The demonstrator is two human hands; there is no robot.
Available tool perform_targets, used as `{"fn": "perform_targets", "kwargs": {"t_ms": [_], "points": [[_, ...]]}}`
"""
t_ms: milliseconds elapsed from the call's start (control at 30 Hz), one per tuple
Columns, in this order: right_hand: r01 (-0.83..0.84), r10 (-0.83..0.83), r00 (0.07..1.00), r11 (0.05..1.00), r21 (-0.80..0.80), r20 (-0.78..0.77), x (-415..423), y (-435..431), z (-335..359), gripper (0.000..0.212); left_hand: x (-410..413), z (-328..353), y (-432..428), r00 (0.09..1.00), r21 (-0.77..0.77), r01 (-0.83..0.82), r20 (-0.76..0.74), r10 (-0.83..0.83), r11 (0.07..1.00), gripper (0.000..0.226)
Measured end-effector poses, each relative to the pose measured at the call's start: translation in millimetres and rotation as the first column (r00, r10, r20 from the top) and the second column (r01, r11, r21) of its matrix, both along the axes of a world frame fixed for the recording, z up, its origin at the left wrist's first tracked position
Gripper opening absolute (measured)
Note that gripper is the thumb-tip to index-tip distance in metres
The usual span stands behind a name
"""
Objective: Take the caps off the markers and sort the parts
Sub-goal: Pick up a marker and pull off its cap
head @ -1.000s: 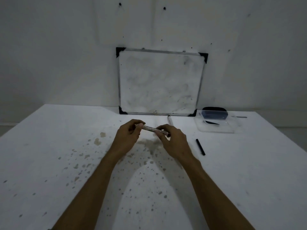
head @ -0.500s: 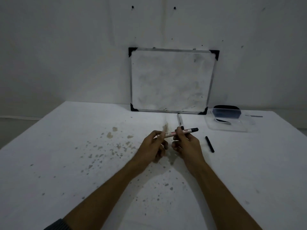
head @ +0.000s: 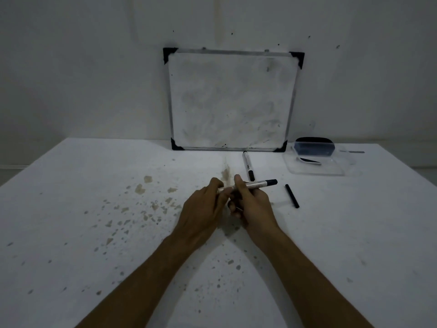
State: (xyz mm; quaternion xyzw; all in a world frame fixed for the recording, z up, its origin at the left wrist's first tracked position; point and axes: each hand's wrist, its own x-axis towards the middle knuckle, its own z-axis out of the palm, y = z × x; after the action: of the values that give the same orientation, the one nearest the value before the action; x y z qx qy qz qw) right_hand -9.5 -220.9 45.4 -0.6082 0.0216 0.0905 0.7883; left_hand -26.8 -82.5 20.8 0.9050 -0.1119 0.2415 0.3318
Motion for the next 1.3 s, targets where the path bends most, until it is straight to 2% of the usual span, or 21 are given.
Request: {"fn": "perform_targets", "kwargs": {"t_ms": [67,100,233,300,333,400,433,467,533,600,667,767,800,833,867,900,967,1000,1033,1167,1300], "points": [[0.008,-0.008,1.0,1.0,0.019,-0.017,0,2,-1,0.039,-1,-1,0,0.989,-0.17,0.074,-0.113,-0.094,0.983,0.037],[0.016,-0.015,1.0,0.999,0.039,-0.024,0,1,-2,0.038,-1,0,1,0.986,-0.201,0.085,-0.122,-0.111,0.976,0.034],[0.005,-0.007,0.999,0.997,0.075,0.033,0,0,-4,0.035,-1,3,2,0.993,-0.154,0.05,-0.095,-0.065,0.987,0.032],[0.01,-0.014,0.991,1.0,0.029,0.135,1,-1,-4,0.034,1,5,0,0.982,-0.247,0.035,-0.172,-0.079,0.968,0.038],[0.016,-0.012,0.977,1.0,-0.018,0.211,3,-3,-4,0.034,2,9,0,0.96,-0.366,0.032,-0.247,-0.13,0.93,0.043],[0.017,0.022,0.937,0.994,-0.109,0.35,5,-6,-3,0.032,6,16,4,0.864,-0.624,0.009,-0.389,-0.32,0.782,0.049],[0.011,0.038,0.921,0.992,-0.125,0.388,6,-6,-3,0.029,7,19,7,0.824,-0.684,-0.003,-0.415,-0.386,0.729,0.05],[0.004,0.044,0.914,0.993,-0.118,0.403,7,-6,-3,0.027,8,20,9,0.809,-0.699,-0.003,-0.422,-0.409,0.715,0.05],[-0.006,0.04,0.931,0.996,-0.093,0.364,8,-4,-2,0.025,6,15,9,0.857,-0.649,0.026,-0.377,-0.351,0.761,0.043],[-0.003,0.019,0.968,0.998,-0.063,0.251,6,-2,-3,0.029,2,8,6,0.927,-0.484,0.067,-0.293,-0.234,0.872,0.032],[0.006,-0.001,0.989,0.999,-0.035,0.147,5,-1,-5,0.033,2,2,4,0.962,-0.281,0.088,-0.225,-0.155,0.956,0.033],[-0.013,0.023,0.993,0.996,-0.085,0.118,2,0,-10,0.04,4,-2,8,0.99,-0.019,0.063,-0.125,-0.065,0.998,0.034],[-0.02,0.035,0.99,0.993,-0.112,0.135,1,1,-11,0.043,4,-3,7,0.992,0.014,0.052,-0.118,-0.05,0.999,0.034],[-0.02,0.041,0.987,0.992,-0.128,0.157,0,1,-10,0.044,3,-4,4,0.988,-0.02,0.054,-0.14,-0.056,0.998,0.035],[-0.015,0.04,0.981,0.991,-0.131,0.189,0,1,-9,0.042,2,-2,0,0.977,-0.14,0.06,-0.196,-0.087,0.988,0.038],[-0.008,0.037,0.972,0.992,-0.125,0.23,-1,1,-7,0.038,2,2,-3,0.954,-0.324,0.055,-0.263,-0.146,0.944,0.044],[-0.003,0.038,0.947,0.994,-0.108,0.319,-1,0,-4,0.03,5,14,-5,0.875,-0.662,-0.023,-0.376,-0.306,0.749,0.053],[-0.006,0.043,0.937,0.994,-0.109,0.345,-1,-1,-4,0.028,7,18,-3,0.845,-0.733,-0.055,-0.396,-0.36,0.678,0.055],[-0.007,0.048,0.934,0.993,-0.117,0.353,-1,-1,-4,0.028,7,20,-2,0.833,-0.744,-0.063,-0.406,-0.375,0.665,0.054],[0.018,0.014,0.969,0.992,-0.127,0.248,2,1,-5,0.035,-2,9,-5,0.924,-0.49,0.007,-0.329,-0.193,0.872,0.034],[0.004,0.015,0.985,0.994,-0.112,0.172,4,1,-10,0.035,-1,1,-5,0.985,-0.133,0.009,-0.169,-0.032,0.991,0.03]]}}
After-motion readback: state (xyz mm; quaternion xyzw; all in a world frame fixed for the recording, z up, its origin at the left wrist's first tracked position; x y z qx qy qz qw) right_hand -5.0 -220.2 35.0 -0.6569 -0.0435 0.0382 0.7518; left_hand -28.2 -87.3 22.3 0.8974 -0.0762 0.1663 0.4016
